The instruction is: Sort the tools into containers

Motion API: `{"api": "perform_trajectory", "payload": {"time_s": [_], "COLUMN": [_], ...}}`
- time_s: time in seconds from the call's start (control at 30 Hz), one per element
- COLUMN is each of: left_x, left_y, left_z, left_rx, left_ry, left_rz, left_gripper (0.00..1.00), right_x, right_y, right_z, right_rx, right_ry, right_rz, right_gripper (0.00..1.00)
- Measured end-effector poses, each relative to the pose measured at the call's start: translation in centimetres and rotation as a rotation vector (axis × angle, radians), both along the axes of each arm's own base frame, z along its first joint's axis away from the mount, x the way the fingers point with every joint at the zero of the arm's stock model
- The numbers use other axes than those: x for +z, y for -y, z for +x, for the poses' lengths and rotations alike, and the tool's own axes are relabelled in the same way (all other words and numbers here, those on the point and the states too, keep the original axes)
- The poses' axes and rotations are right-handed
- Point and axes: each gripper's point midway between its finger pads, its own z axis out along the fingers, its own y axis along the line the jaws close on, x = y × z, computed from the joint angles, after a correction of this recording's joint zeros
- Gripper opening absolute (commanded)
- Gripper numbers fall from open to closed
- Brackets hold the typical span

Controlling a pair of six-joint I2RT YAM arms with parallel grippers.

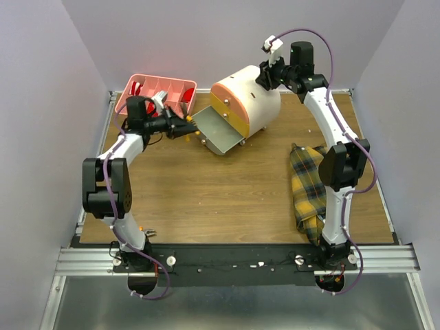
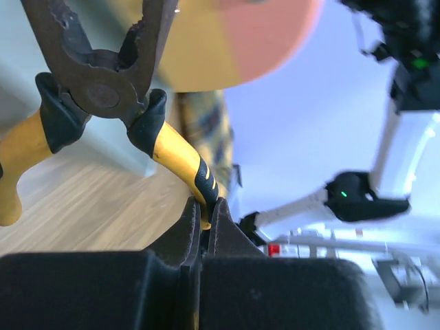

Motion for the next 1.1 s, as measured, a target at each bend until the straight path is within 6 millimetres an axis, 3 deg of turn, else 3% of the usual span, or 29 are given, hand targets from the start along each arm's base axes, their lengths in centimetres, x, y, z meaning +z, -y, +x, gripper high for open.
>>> {"api": "perform_trajectory", "payload": {"time_s": [0.2,0.3,0.43,0.63,0.73,0.77,0.8,0.87,0.93,0.97,1.1], "left_x": [4.9,5.9,4.8,0.7,-0.7,-1.0,-1.2,-1.2,-1.1,-1.1,-1.2], "left_y": [6.7,8.1,8.0,7.7,8.3,8.6,9.1,9.9,10.3,10.5,9.8], "left_z": [2.5,3.8,5.2,5.6,5.5,5.4,5.2,4.8,4.4,4.2,3.4], "left_rx": [-0.156,-0.182,-0.150,-0.096,-0.097,-0.102,-0.112,-0.126,-0.138,-0.143,-0.134], "left_ry": [0.171,0.208,0.172,0.034,-0.008,-0.012,-0.014,-0.016,-0.009,-0.001,-0.032], "left_rz": [-0.106,-0.130,-0.140,-0.163,-0.185,-0.193,-0.201,-0.216,-0.226,-0.227,-0.213], "left_gripper": [0.00,0.00,0.00,0.03,0.19,0.35,0.42,0.53,0.57,0.98,0.99], "right_x": [0.0,0.0,-0.1,-0.2,-0.2,-0.2,-0.3,-0.3,-0.3,-0.3,-0.2], "right_y": [0.4,0.6,0.8,1.2,1.3,1.3,1.3,1.3,1.3,1.3,1.3], "right_z": [-0.2,-0.2,-0.2,-0.6,-0.6,-0.6,-0.6,-0.6,-0.6,-0.6,-0.6], "right_rx": [-0.010,-0.014,-0.019,-0.025,-0.026,-0.027,-0.027,-0.027,-0.027,-0.027,-0.027], "right_ry": [0.008,0.012,0.016,0.020,0.020,0.020,0.020,0.020,0.020,0.020,0.023], "right_rz": [-0.019,-0.028,-0.040,-0.062,-0.068,-0.068,-0.068,-0.068,-0.068,-0.068,-0.067], "right_gripper": [0.44,0.44,0.44,0.44,0.44,0.44,0.44,0.44,0.44,0.44,0.44]}}
